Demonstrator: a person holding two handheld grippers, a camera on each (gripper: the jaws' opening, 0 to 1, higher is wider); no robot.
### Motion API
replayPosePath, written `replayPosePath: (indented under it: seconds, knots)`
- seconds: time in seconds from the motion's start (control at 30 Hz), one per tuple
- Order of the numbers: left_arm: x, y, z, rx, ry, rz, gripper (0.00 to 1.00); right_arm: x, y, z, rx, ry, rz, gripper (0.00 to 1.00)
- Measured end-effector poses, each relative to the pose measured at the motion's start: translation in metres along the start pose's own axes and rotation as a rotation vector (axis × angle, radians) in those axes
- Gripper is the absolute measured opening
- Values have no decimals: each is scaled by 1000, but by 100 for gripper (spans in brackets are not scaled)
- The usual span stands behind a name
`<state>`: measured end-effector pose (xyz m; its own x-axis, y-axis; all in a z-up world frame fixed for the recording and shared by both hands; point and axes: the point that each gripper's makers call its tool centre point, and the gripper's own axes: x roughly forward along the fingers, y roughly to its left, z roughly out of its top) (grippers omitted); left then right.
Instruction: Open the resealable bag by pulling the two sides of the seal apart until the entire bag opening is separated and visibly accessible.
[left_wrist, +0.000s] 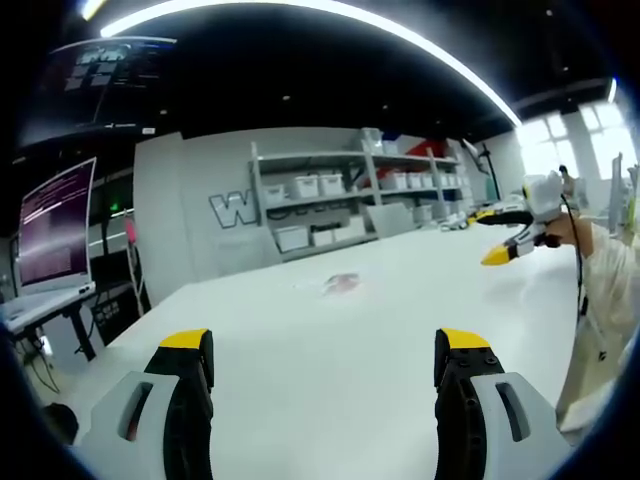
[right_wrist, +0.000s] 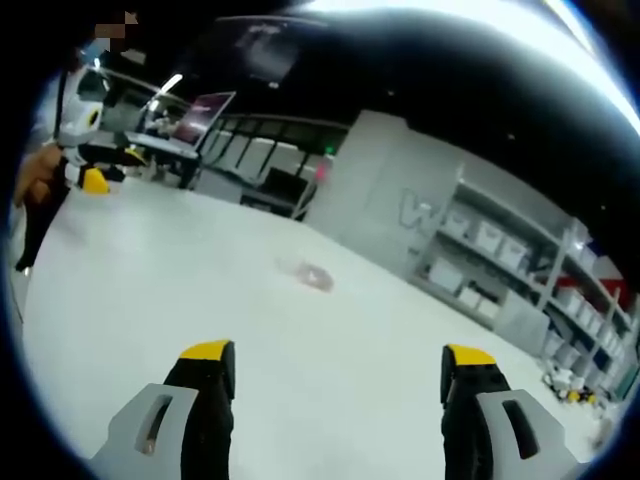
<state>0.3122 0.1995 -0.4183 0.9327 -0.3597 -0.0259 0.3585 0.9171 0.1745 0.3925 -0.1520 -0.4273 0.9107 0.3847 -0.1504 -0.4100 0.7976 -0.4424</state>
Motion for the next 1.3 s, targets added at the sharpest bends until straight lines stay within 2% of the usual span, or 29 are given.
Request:
replayPosePath:
  seconds: [0.47,1.3]
  knots:
    - [1,-1,0,1,1,-5,91,4,3,-2,-12,9,17,85]
    - [2,-4,-3,-1,7,-11,91,13,10,7,-52,-11,42,84]
